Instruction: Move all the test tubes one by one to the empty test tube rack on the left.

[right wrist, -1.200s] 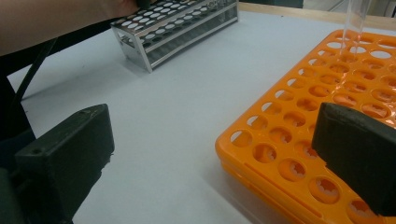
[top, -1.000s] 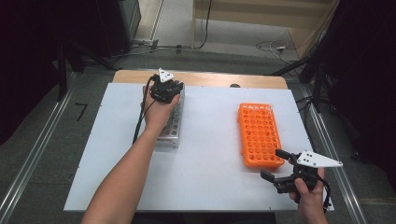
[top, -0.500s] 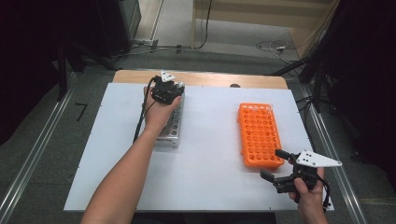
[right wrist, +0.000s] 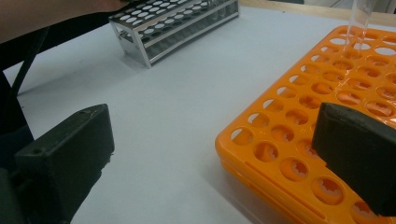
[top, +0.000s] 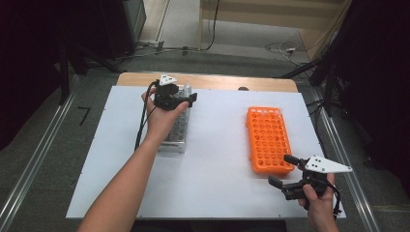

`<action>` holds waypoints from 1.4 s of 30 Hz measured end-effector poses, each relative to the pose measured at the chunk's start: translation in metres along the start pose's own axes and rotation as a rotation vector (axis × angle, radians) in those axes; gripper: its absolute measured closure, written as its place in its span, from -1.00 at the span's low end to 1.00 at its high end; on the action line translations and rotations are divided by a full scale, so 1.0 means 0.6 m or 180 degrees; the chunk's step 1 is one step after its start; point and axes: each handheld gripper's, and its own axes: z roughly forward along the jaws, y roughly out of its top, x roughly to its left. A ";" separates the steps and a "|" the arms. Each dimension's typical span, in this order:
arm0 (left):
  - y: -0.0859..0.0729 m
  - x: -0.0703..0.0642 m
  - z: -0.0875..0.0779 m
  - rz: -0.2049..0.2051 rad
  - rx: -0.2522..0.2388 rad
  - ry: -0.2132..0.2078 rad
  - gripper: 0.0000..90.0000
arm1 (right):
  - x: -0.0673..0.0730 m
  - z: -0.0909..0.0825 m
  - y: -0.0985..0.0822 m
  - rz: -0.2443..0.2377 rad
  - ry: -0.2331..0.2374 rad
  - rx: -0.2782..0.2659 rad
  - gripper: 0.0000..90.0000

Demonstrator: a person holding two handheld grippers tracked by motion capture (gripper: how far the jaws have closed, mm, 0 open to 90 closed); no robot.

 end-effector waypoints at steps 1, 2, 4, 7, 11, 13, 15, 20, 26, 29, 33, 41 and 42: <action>-0.003 -0.003 -0.005 0.0012 0.0000 -0.0032 -0.79 | 0.000 0.001 0.000 0.0002 0.0000 0.0005 -1.00; -0.007 -0.005 -0.011 0.0021 -0.0007 -0.0056 -0.82 | -0.001 0.002 0.000 0.0004 0.0007 0.0008 -1.00; -0.013 -0.009 -0.022 0.0028 -0.0022 -0.0099 -0.89 | -0.001 0.003 0.000 0.0014 0.0016 0.0004 -1.00; -0.025 -0.016 -0.040 0.0053 -0.0049 -0.0098 -0.98 | -0.001 0.004 0.000 0.0020 0.0013 0.0015 -1.00; -0.040 -0.021 -0.066 0.0041 -0.0121 -0.0159 -1.00 | 0.000 0.005 0.000 0.0022 -0.0001 0.0021 -1.00; -0.048 -0.025 -0.078 0.0045 -0.0144 -0.0185 -1.00 | 0.000 0.006 0.000 0.0019 -0.0002 0.0023 -1.00; -0.055 -0.028 -0.089 0.0045 -0.0171 -0.0212 -1.00 | 0.000 0.007 0.000 0.0022 -0.0002 0.0020 -1.00; -0.077 -0.039 -0.117 0.0124 -0.0241 -0.0205 -1.00 | -0.002 0.009 0.000 0.0040 -0.0015 0.0022 -1.00; -0.101 -0.050 -0.147 0.0179 -0.0253 -0.0264 -1.00 | -0.006 0.008 0.002 0.0062 -0.0041 0.0009 -1.00; -0.112 -0.056 -0.162 0.0171 -0.0296 -0.0304 -1.00 | -0.008 0.008 0.003 0.0071 -0.0058 -0.0004 -1.00; -0.127 -0.064 -0.179 0.0203 -0.0316 -0.0338 -1.00 | -0.011 0.008 0.004 0.0069 -0.0066 -0.0012 -1.00; -0.153 -0.065 -0.216 0.0183 -0.0408 -0.0370 -1.00 | -0.017 0.010 0.011 0.0074 -0.0107 -0.0018 -1.00; -0.156 -0.065 -0.221 0.0179 -0.0412 -0.0370 -1.00 | -0.019 0.011 0.012 0.0085 -0.0116 -0.0019 -1.00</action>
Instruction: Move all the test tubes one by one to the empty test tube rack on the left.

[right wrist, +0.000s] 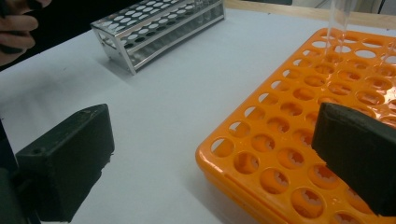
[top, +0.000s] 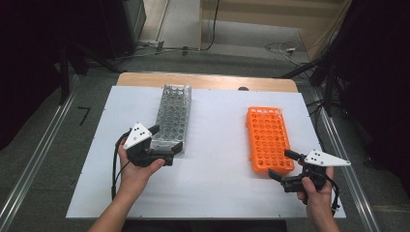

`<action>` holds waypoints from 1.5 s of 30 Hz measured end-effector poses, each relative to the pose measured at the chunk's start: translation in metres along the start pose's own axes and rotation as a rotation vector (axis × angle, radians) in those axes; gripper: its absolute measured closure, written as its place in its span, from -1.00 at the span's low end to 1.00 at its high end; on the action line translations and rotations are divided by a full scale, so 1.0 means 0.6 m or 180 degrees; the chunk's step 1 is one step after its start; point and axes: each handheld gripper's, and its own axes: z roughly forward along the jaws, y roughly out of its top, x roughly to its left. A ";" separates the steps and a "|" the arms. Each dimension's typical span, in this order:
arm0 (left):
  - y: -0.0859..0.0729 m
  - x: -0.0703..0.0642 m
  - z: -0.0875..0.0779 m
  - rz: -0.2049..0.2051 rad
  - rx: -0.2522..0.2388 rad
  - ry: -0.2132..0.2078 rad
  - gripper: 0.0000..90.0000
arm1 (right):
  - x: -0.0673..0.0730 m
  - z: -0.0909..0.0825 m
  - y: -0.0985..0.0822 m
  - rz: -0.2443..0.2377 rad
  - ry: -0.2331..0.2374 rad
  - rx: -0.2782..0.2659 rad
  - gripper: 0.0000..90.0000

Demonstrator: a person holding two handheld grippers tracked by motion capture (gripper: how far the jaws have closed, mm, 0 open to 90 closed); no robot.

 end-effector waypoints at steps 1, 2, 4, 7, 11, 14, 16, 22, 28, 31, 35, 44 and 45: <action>-0.002 0.000 -0.003 -0.0005 -0.0011 0.0003 -1.00 | -0.002 0.001 0.001 -0.0001 -0.0007 -0.0003 -1.00; -0.005 0.000 -0.008 -0.0019 -0.0010 -0.0001 -1.00 | -0.004 0.002 0.003 0.0003 -0.0015 -0.0001 -1.00; -0.010 0.000 -0.018 -0.0070 -0.0034 -0.0024 -1.00 | -0.009 0.003 0.006 0.0021 -0.0035 0.0003 -1.00; -0.017 -0.001 -0.031 -0.0105 -0.0056 -0.0052 -1.00 | -0.017 0.004 0.012 0.0070 -0.0051 -0.0012 -1.00; -0.026 -0.002 -0.044 -0.0061 -0.0047 -0.0066 -1.00 | -0.028 0.008 0.023 0.0069 -0.0100 -0.0017 -1.00; -0.030 -0.001 -0.048 -0.0065 -0.0042 -0.0064 -1.00 | -0.037 0.013 0.033 0.0061 -0.0134 0.0008 -1.00; -0.033 0.000 -0.050 -0.0090 -0.0038 -0.0056 -1.00 | -0.043 0.017 0.040 0.0057 -0.0167 0.0027 -1.00; -0.038 -0.001 -0.051 -0.0076 -0.0023 -0.0057 -1.00 | -0.072 0.026 0.059 0.0101 -0.0234 -0.0017 -1.00; -0.038 -0.003 -0.048 -0.0068 -0.0010 -0.0069 -1.00 | -0.103 0.045 0.078 0.0330 -0.0318 0.0081 -1.00; -0.040 -0.004 -0.045 -0.0088 0.0011 -0.0082 -1.00 | -0.116 0.056 0.088 0.0312 -0.0294 0.0155 -1.00; -0.042 -0.003 -0.044 -0.0107 0.0017 -0.0103 -1.00 | -0.131 0.070 0.099 0.0331 -0.0373 0.0187 -0.98; -0.042 -0.003 -0.043 -0.0106 0.0058 -0.0160 -1.00 | -0.165 0.103 0.107 0.0590 -0.0739 0.0175 -0.57; -0.042 -0.003 -0.043 -0.0110 0.0060 -0.0164 -1.00 | -0.171 0.109 0.107 0.0623 -0.0728 0.0230 -0.56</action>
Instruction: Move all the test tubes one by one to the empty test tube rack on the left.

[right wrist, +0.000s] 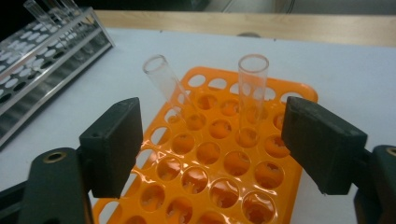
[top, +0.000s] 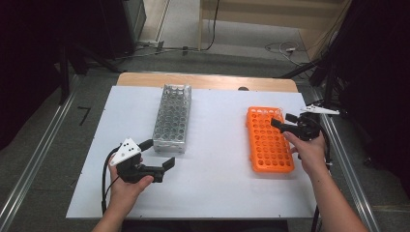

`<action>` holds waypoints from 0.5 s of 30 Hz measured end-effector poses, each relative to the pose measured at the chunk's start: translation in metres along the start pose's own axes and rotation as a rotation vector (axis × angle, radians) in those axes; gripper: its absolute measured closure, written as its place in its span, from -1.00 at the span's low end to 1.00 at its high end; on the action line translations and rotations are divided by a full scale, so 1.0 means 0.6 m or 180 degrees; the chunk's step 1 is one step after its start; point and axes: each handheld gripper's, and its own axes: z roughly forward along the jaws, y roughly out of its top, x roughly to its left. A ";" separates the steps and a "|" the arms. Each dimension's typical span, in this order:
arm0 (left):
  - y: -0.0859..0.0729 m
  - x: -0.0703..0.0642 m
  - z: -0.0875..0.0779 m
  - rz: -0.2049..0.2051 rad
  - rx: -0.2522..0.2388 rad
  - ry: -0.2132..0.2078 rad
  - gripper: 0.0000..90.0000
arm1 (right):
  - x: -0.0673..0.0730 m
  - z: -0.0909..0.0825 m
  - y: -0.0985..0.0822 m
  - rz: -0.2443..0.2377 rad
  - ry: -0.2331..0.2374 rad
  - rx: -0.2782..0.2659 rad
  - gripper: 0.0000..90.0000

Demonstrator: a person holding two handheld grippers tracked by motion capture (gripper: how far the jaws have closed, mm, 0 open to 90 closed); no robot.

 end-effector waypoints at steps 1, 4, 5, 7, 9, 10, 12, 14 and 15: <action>0.000 0.000 0.000 0.0002 0.0000 -0.0002 -1.00 | -0.004 0.006 0.001 0.0007 -0.0014 0.0051 -0.48; 0.001 -0.001 -0.001 0.0003 -0.0001 -0.0003 -1.00 | -0.013 0.023 0.003 0.0015 -0.0114 0.0164 -0.38; 0.001 -0.001 -0.001 0.0002 -0.0009 -0.0008 -1.00 | -0.016 0.027 0.003 0.0008 -0.0139 0.0175 -0.34; 0.000 0.000 -0.001 0.0004 -0.0006 -0.0002 -1.00 | -0.018 0.035 0.002 -0.0012 -0.0207 0.0197 -0.23; 0.000 0.001 -0.001 0.0003 0.0003 0.0004 -1.00 | -0.021 0.044 0.001 -0.0010 -0.0218 0.0241 -0.15; 0.000 0.001 0.000 0.0003 0.0008 0.0006 -1.00 | -0.023 0.049 0.001 0.0005 -0.0218 0.0285 -0.10; -0.001 0.000 0.001 -0.0003 0.0009 -0.0001 -1.00 | -0.025 0.057 0.001 -0.0003 -0.0250 0.0335 -0.04; -0.001 -0.001 0.001 0.0001 0.0010 -0.0006 -1.00 | -0.027 0.061 0.001 0.0014 -0.0255 0.0355 0.05; -0.001 -0.001 0.001 0.0002 0.0010 -0.0004 -1.00 | -0.027 0.061 0.003 0.0021 -0.0260 0.0343 0.09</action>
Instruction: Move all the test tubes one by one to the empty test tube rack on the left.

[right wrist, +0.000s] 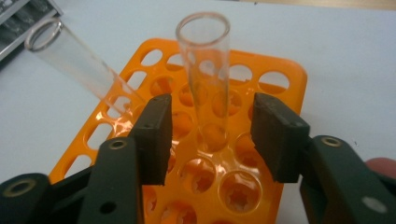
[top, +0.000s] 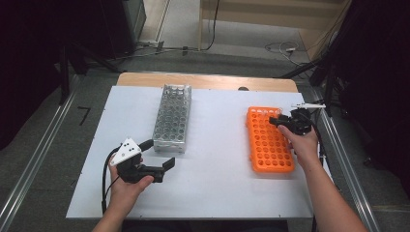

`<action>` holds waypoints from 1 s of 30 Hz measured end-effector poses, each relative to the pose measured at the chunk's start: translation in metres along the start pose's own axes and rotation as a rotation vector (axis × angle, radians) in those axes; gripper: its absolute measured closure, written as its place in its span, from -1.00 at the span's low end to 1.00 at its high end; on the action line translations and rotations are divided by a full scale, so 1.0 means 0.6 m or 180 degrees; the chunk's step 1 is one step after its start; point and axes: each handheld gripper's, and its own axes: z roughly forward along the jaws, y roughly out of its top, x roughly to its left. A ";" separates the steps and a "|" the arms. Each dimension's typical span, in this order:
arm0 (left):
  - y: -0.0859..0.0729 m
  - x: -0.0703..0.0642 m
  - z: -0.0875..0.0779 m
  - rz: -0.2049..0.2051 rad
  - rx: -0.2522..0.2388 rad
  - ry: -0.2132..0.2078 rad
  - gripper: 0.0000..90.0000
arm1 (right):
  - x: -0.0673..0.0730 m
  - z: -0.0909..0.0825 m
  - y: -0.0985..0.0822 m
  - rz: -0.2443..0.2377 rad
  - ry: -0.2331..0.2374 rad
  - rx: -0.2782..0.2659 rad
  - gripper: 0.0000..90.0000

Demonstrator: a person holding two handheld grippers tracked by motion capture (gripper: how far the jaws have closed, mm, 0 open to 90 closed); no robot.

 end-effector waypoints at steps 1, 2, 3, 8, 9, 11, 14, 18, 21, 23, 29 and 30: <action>0.000 0.000 0.000 -0.0006 -0.0003 -0.0002 -1.00 | 0.000 0.000 0.001 0.0000 -0.0009 0.0012 0.13; 0.000 0.000 0.000 -0.0002 0.0002 -0.0003 -1.00 | 0.000 0.001 0.002 -0.0001 -0.0015 0.0016 0.16; -0.001 0.000 0.001 0.0004 0.0006 -0.0005 -1.00 | 0.001 0.001 0.002 -0.0019 -0.0025 0.0015 0.21; 0.000 0.000 0.001 0.0002 0.0008 -0.0002 -1.00 | 0.005 0.003 0.000 -0.0108 -0.0060 0.0004 0.37; 0.000 -0.001 0.001 0.0003 0.0007 0.0001 -1.00 | 0.005 0.003 0.000 -0.0114 -0.0067 -0.0002 0.41; 0.000 -0.001 0.001 -0.0001 0.0006 0.0003 -1.00 | 0.004 0.005 0.000 -0.0071 -0.0015 -0.0015 0.49; 0.000 -0.001 0.001 0.0003 0.0005 0.0011 -1.00 | 0.006 0.006 -0.001 -0.0063 -0.0039 -0.0031 0.58; 0.000 -0.001 0.001 0.0007 0.0006 0.0016 -1.00 | 0.010 0.006 -0.002 -0.0117 -0.0137 -0.0043 0.63; 0.000 -0.001 0.000 0.0001 0.0002 0.0012 -1.00 | 0.010 0.004 -0.004 -0.0141 -0.0159 -0.0063 0.64; 0.000 0.000 0.000 0.0003 0.0003 0.0013 -1.00 | 0.009 0.002 -0.005 -0.0138 -0.0144 -0.0101 0.64; 0.000 -0.001 0.001 0.0012 0.0006 0.0012 -1.00 | 0.012 -0.016 -0.002 -0.0206 -0.0134 -0.0236 0.65; 0.000 -0.002 0.002 0.0014 0.0000 0.0009 -1.00 | 0.013 -0.020 -0.001 -0.0214 -0.0140 -0.0274 0.65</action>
